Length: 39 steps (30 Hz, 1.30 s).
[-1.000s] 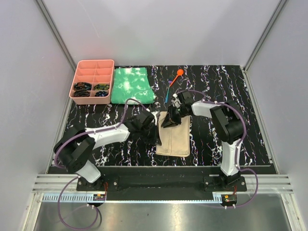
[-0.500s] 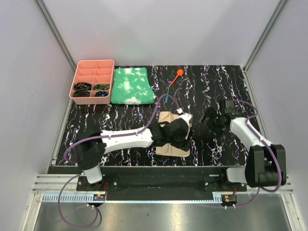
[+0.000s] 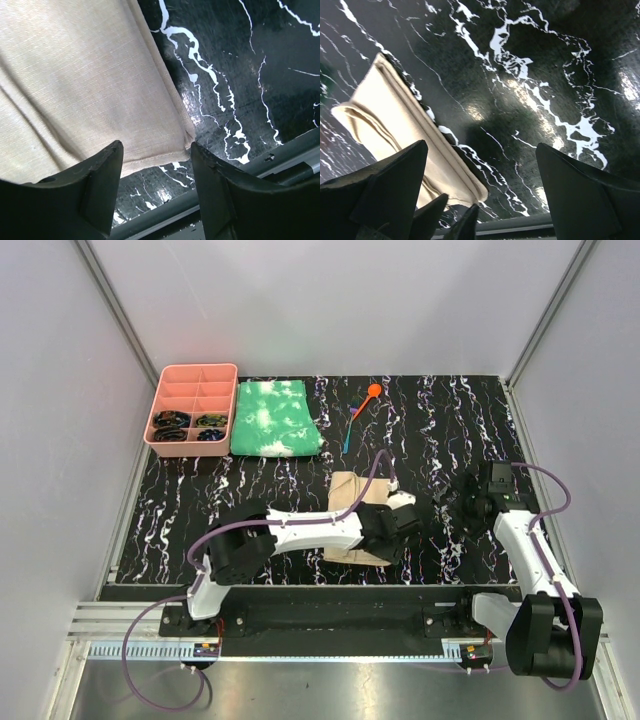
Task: Fold the napkin into a case and place the utensils inside
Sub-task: Pick up the 2/3-rectangle-folded napkin at the center of the board.
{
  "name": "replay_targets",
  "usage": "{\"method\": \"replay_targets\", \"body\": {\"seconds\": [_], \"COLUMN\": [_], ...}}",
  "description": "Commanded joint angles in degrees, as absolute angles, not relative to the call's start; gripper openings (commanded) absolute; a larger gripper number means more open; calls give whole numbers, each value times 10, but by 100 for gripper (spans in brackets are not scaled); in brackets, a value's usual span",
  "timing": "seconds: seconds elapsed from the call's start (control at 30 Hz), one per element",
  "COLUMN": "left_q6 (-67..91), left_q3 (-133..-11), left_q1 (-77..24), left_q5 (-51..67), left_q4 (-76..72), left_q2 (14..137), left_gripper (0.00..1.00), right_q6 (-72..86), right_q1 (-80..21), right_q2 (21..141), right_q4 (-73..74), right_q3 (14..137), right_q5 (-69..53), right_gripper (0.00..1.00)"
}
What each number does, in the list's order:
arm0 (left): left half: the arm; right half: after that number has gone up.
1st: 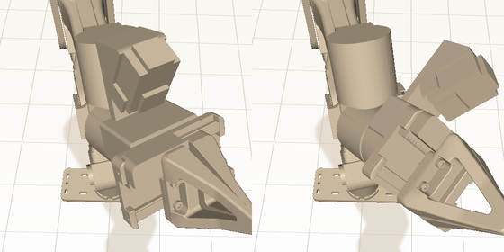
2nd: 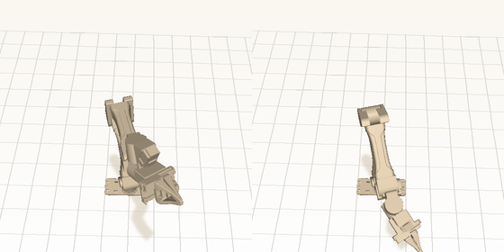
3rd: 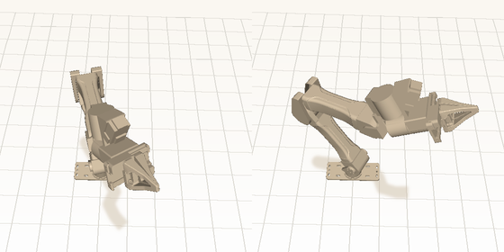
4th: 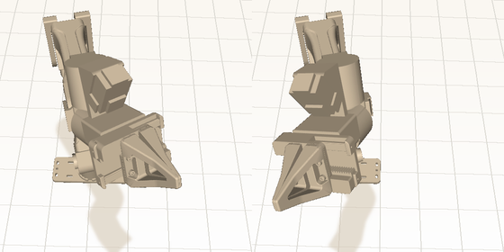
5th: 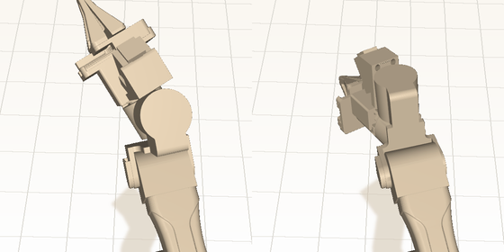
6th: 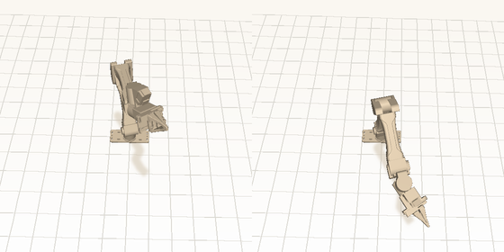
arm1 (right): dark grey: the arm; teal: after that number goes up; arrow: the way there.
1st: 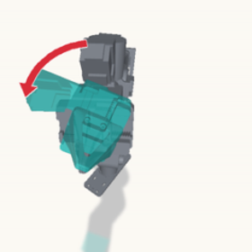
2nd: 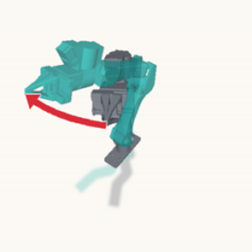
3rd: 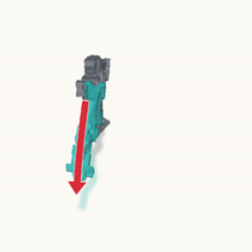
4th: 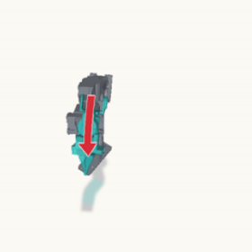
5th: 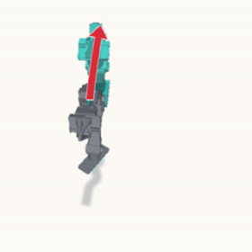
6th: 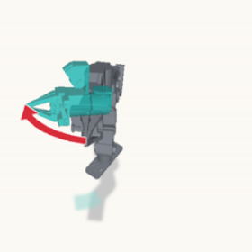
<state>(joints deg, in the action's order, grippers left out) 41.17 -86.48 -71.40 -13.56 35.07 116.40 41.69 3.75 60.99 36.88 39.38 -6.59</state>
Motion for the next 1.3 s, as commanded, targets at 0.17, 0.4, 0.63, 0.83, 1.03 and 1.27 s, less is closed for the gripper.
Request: {"method": "replay_targets", "body": {"seconds": [0.17,0.4,0.63,0.83,1.03,1.27], "left_q6": [424,433,425,405,403,413], "left_q3": [-956,-986,-993,-927,-841,-779], "left_q1": [-733,-742,-731,-729,-704,-685], "left_q5": [-167,-160,-134,-124,-53,-19], "left_q4": [399,425,428,383,325,282], "left_q2": [1215,1268,1288,1209,1109,1052], "left_gripper": [57,56,17,0,0,0], "right_q6": [387,378,387,351,329,333], "right_q1": [38,38,39,43,43,36], "right_q2": [630,621,610,654,672,747], "right_q4": [367,383,387,376,257,151], "right_q3": [388,395,391,403,366,342], "right_q5": [-76,-64,-59,-114,-266,-372], "right_gripper": [100,100,100,100,100,100]}}
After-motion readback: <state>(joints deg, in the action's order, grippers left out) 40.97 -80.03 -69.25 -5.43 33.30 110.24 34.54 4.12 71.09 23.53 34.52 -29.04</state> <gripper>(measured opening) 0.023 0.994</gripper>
